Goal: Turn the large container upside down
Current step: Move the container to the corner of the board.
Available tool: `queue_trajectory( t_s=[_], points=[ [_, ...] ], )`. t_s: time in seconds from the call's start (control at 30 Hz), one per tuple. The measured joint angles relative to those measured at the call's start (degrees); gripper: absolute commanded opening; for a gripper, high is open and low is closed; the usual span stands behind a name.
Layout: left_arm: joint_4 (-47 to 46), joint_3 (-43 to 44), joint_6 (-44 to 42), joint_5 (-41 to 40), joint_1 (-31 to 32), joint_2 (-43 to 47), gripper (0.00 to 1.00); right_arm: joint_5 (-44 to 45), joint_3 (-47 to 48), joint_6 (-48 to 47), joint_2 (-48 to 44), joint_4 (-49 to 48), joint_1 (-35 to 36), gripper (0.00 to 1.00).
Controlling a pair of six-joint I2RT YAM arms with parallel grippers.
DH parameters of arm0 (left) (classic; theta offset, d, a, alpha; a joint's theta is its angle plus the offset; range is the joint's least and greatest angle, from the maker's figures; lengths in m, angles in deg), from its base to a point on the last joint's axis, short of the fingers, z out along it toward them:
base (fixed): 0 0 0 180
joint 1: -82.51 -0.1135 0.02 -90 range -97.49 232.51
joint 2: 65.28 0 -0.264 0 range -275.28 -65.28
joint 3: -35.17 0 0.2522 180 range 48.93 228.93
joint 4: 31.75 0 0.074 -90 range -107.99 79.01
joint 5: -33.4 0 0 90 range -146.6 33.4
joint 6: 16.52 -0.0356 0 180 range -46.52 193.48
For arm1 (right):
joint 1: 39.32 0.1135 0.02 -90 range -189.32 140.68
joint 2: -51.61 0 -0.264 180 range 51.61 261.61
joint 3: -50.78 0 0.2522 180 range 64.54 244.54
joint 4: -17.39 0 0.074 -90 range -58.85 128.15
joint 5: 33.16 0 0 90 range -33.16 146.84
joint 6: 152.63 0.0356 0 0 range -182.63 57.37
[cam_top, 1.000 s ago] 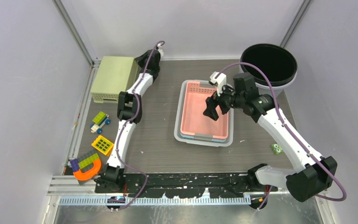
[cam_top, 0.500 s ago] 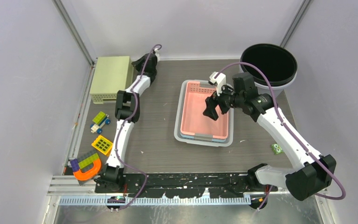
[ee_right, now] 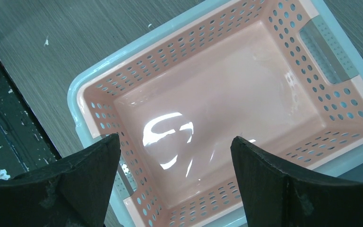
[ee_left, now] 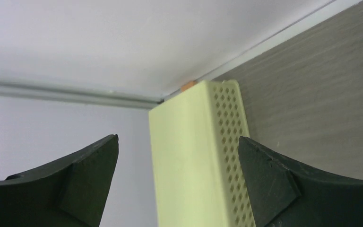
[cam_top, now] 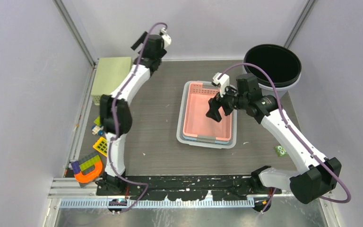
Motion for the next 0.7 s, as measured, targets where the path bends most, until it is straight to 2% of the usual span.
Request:
queue_trajectory(
  t_s=[0.17,0.3,0.5,0.7],
  points=[
    [9.44,-14.73,5.79,4.74,-2.69,22.08,1.00,-0.46,0.00,0.02,-1.79,-0.02,0.00,0.91],
    [15.93,-26.64,8.48,7.93,-7.78,32.92,1.00,-1.25,0.00,0.09,-3.89,-0.02,0.00,0.92],
    [21.84,-42.07,9.79,12.83,-18.49,34.69,1.00,-2.43,0.00,0.66,-4.55,-0.15,0.00,0.96],
    [18.62,-47.71,8.22,12.17,-24.44,34.34,1.00,-3.17,0.00,1.20,-4.55,-0.31,0.00,1.00]
  ],
)
